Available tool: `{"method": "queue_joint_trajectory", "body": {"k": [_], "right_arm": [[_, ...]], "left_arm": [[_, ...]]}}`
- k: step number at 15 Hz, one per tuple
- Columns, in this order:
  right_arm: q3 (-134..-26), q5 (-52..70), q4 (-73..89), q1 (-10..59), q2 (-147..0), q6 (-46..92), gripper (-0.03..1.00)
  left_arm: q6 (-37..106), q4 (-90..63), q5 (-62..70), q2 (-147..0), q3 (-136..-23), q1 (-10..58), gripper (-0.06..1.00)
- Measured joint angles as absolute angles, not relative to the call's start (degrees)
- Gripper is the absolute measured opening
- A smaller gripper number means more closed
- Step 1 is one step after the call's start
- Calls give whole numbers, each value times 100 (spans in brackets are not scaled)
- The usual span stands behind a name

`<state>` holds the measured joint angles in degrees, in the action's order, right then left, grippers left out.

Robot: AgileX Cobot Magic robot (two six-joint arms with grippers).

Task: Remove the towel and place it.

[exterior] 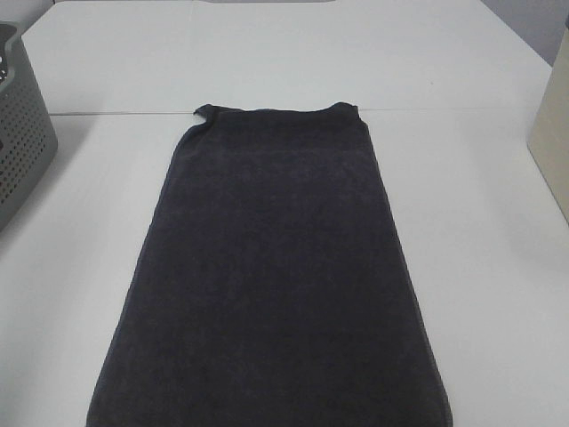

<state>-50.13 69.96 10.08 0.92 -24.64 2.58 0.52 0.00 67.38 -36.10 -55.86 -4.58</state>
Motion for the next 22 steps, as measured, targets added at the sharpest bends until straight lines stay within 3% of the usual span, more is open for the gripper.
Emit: {"method": "queue_joint_trajectory", "body": {"k": [4,10,22], "right_arm": [[-4286,6996,384,92,-1278,258,76],[-3529,6996,97,92,-109,264,76],[-2601,6377,304,92,29,309,76]], "left_arm": [[52,34,6744,-1581,-4566,-458,80],[195,74,6738,-103,-3598,-458,80],[401,0,6240,40,-2979,-458,80]]}}
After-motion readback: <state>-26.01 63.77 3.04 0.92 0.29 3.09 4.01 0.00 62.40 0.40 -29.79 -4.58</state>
